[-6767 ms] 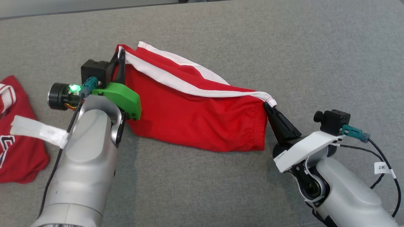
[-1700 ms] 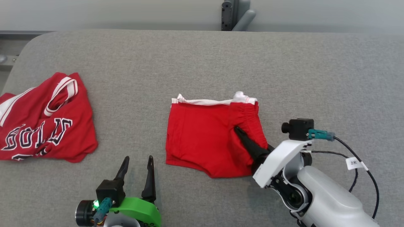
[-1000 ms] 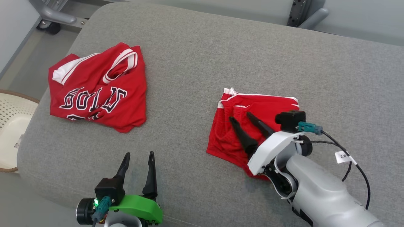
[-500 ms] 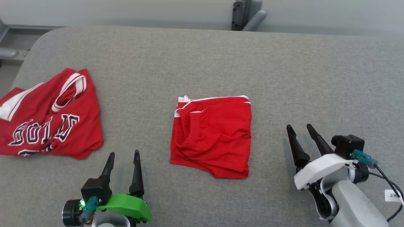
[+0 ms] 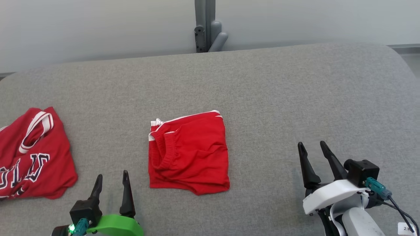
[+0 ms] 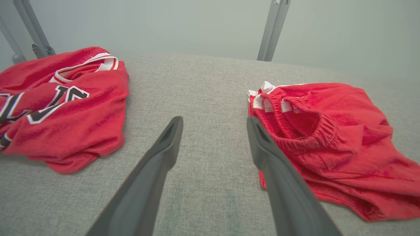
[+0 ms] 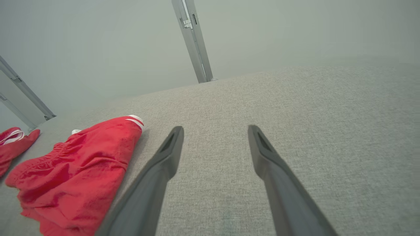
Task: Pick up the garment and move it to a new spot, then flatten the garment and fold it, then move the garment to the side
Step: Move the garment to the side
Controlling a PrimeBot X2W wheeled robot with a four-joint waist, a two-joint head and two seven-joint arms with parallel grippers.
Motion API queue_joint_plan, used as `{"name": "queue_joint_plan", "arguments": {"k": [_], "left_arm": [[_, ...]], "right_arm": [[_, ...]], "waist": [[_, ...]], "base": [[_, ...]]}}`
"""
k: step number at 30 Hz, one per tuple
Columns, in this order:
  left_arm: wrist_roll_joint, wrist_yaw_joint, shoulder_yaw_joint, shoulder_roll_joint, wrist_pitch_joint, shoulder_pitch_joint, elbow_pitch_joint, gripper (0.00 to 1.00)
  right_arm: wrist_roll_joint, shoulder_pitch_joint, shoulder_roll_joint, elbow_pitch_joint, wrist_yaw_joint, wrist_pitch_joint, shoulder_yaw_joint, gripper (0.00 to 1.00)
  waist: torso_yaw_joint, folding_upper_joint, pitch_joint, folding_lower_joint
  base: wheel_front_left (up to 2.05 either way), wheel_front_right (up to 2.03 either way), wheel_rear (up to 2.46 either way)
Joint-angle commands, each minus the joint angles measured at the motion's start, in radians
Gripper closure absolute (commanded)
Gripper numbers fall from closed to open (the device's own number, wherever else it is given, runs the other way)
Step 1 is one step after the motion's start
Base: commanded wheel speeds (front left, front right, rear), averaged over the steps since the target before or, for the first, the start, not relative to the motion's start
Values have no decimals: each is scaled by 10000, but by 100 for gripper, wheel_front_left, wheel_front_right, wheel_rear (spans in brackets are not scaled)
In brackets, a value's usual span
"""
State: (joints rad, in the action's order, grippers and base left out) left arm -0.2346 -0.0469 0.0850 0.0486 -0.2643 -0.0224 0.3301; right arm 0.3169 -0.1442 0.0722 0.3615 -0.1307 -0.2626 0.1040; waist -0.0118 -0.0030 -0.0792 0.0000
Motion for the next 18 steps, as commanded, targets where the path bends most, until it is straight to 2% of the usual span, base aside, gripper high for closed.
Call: {"name": "queue_joint_plan", "arguments": {"k": [1, 11, 13, 18], "left_arm": [[116, 40, -65, 35, -1, 160, 11, 0], [215, 126, 101, 37, -1, -133, -124, 0], [184, 137, 235, 37, -1, -252, -151, 0], [31, 58, 774, 35, -1, -590, -146, 0]], "right_arm": [[-23, 179, -28, -71, 0, -27, -14, 0], [211, -26, -146, -174, 0, -27, 359, 0], [428, -227, -152, -90, 0, -28, 740, 0], [1712, -1291, 66, 650, 0, -28, 2686, 0]], "waist": [[-329, 30, 321, 0], [33, 30, -143, 0], [239, 30, -376, 0], [1059, 30, -966, 0]], "base": [[0, 0, 0], [0, 0, 0], [0, 0, 0], [0, 0, 0]]}}
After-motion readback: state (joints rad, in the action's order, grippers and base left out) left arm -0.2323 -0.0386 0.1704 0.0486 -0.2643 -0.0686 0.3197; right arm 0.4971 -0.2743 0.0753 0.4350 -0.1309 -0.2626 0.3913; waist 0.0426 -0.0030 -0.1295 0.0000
